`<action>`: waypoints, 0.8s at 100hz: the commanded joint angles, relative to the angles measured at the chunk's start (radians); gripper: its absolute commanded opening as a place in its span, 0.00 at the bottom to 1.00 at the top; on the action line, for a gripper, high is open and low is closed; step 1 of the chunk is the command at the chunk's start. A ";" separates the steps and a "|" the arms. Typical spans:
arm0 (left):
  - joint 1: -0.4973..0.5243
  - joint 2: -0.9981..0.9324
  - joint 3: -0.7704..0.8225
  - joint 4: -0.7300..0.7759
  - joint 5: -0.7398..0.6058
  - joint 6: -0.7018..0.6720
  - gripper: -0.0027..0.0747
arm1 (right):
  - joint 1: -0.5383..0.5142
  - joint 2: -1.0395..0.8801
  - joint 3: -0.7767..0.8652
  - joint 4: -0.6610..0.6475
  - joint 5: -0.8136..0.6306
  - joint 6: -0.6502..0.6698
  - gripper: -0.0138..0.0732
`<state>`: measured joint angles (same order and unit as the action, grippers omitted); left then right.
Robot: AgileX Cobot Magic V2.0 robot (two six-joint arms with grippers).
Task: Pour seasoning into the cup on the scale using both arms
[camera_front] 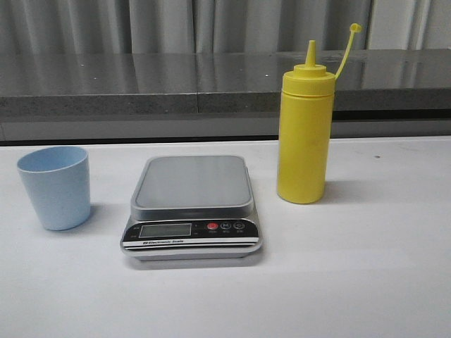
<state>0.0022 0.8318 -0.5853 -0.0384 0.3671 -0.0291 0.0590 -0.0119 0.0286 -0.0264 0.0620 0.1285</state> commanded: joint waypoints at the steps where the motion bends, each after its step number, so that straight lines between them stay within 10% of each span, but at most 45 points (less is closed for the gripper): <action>1: -0.007 0.038 -0.061 -0.010 -0.079 -0.005 0.66 | -0.005 -0.022 -0.016 -0.002 -0.083 -0.002 0.08; 80: -0.174 0.565 -0.476 -0.061 0.152 -0.005 0.66 | -0.005 -0.022 -0.016 -0.002 -0.083 -0.002 0.08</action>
<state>-0.1665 1.3826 -1.0007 -0.0781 0.5430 -0.0291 0.0590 -0.0119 0.0286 -0.0264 0.0620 0.1285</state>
